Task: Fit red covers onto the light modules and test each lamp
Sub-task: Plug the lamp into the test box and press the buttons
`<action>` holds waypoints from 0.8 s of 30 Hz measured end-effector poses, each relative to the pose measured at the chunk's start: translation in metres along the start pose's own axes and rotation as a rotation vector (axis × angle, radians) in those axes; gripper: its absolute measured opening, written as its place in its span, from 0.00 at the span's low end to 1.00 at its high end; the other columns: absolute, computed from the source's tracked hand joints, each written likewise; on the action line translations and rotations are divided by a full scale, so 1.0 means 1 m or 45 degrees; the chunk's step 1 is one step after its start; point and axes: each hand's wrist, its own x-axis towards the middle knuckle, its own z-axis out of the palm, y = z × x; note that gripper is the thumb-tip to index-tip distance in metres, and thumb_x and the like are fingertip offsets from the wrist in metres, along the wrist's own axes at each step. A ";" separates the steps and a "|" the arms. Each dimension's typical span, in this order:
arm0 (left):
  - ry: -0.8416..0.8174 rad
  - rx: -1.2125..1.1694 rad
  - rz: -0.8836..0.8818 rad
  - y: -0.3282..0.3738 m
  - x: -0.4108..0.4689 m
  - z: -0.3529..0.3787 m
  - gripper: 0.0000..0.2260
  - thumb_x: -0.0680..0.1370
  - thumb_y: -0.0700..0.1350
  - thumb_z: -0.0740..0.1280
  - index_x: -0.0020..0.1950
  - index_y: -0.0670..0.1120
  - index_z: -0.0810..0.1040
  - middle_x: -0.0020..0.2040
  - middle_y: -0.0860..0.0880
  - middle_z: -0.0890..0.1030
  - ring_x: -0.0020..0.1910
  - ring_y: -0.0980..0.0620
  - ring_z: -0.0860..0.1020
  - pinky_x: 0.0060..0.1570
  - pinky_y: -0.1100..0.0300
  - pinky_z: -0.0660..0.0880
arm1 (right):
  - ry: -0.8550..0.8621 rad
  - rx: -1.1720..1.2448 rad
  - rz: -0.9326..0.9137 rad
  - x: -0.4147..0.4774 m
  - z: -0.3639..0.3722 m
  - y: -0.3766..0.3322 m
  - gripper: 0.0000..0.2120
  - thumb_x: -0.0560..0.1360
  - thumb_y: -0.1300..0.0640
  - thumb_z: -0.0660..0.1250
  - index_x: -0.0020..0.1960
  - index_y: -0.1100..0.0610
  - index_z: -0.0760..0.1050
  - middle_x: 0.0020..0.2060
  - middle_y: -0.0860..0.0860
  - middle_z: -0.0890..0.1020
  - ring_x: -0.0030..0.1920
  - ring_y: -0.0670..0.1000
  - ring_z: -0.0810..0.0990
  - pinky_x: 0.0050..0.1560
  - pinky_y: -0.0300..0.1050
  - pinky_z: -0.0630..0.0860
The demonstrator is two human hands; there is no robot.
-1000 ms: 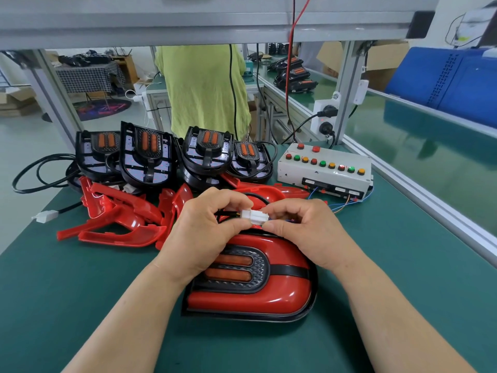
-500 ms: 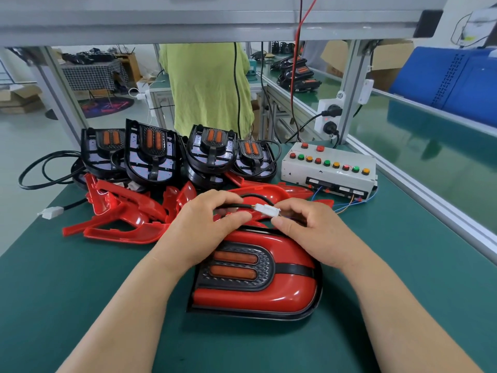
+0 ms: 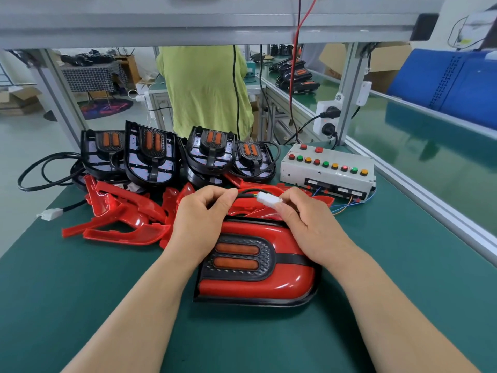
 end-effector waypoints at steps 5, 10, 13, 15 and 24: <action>0.063 -0.096 0.019 0.001 0.009 0.003 0.08 0.79 0.49 0.69 0.40 0.53 0.81 0.32 0.64 0.80 0.34 0.68 0.77 0.36 0.76 0.71 | 0.055 0.039 0.005 0.010 0.001 0.001 0.11 0.82 0.47 0.60 0.55 0.53 0.76 0.41 0.39 0.78 0.45 0.36 0.76 0.43 0.26 0.67; 0.062 -0.188 -0.051 -0.005 0.012 0.002 0.08 0.79 0.49 0.69 0.41 0.51 0.82 0.31 0.62 0.79 0.32 0.66 0.76 0.37 0.73 0.73 | 0.143 0.098 0.062 0.011 0.000 0.005 0.10 0.82 0.48 0.61 0.53 0.50 0.79 0.41 0.41 0.81 0.46 0.37 0.77 0.43 0.26 0.68; 0.041 -0.242 -0.132 -0.009 0.012 -0.001 0.04 0.78 0.49 0.70 0.46 0.51 0.84 0.33 0.60 0.80 0.35 0.64 0.77 0.46 0.62 0.77 | 0.352 0.047 0.120 0.012 -0.005 0.008 0.07 0.82 0.48 0.62 0.51 0.48 0.77 0.41 0.38 0.79 0.43 0.35 0.76 0.44 0.27 0.68; 0.047 -0.272 -0.170 -0.010 0.012 -0.002 0.04 0.78 0.48 0.70 0.46 0.52 0.84 0.34 0.58 0.81 0.37 0.61 0.78 0.51 0.55 0.79 | 0.474 -0.011 0.160 0.017 -0.010 0.009 0.08 0.82 0.49 0.61 0.54 0.49 0.77 0.44 0.41 0.79 0.45 0.38 0.76 0.49 0.36 0.71; 0.061 -0.315 -0.191 -0.012 0.012 0.001 0.07 0.79 0.48 0.69 0.42 0.56 0.84 0.34 0.58 0.80 0.36 0.62 0.77 0.46 0.60 0.77 | 0.194 -0.503 0.302 0.066 -0.039 0.038 0.18 0.81 0.54 0.60 0.69 0.59 0.72 0.67 0.58 0.74 0.67 0.60 0.69 0.67 0.53 0.65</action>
